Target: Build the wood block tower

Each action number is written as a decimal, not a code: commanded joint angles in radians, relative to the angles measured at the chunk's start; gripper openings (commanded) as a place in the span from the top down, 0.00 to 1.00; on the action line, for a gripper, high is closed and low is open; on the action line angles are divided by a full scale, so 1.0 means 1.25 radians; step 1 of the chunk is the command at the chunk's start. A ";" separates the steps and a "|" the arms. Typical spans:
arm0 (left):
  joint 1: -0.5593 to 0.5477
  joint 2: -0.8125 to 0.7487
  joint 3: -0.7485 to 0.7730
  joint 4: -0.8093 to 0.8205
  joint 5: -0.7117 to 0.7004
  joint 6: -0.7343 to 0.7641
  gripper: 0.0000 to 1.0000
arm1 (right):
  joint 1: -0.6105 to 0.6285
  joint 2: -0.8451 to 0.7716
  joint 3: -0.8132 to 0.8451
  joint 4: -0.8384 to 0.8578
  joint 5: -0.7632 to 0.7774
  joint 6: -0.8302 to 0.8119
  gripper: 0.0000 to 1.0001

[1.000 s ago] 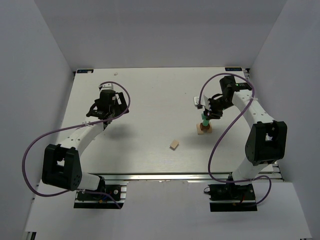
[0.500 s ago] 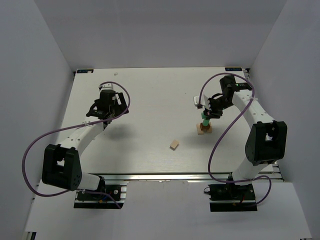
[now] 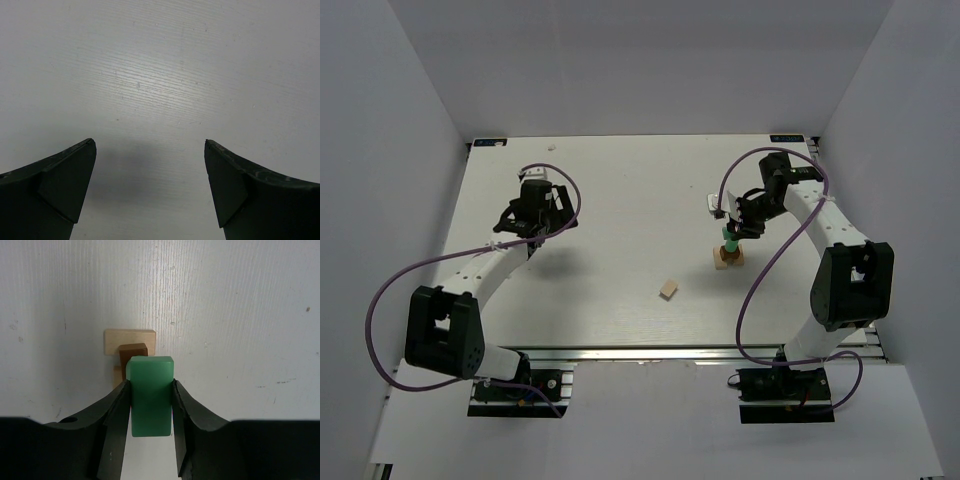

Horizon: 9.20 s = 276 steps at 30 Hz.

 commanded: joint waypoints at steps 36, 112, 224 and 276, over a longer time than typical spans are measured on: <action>0.001 -0.053 0.012 0.010 0.008 0.006 0.02 | -0.007 -0.086 0.066 -0.045 -0.087 -0.028 0.11; -0.632 0.329 0.135 0.091 0.060 0.103 0.71 | 0.106 -0.647 -0.520 0.611 0.567 1.403 0.11; -0.475 -0.206 -0.249 0.829 0.796 0.091 1.00 | 0.265 -0.575 -0.782 1.779 -0.362 1.683 0.45; -0.318 -0.364 -0.118 0.170 -0.156 0.067 0.02 | 0.487 -0.154 -0.167 0.246 0.408 1.126 0.97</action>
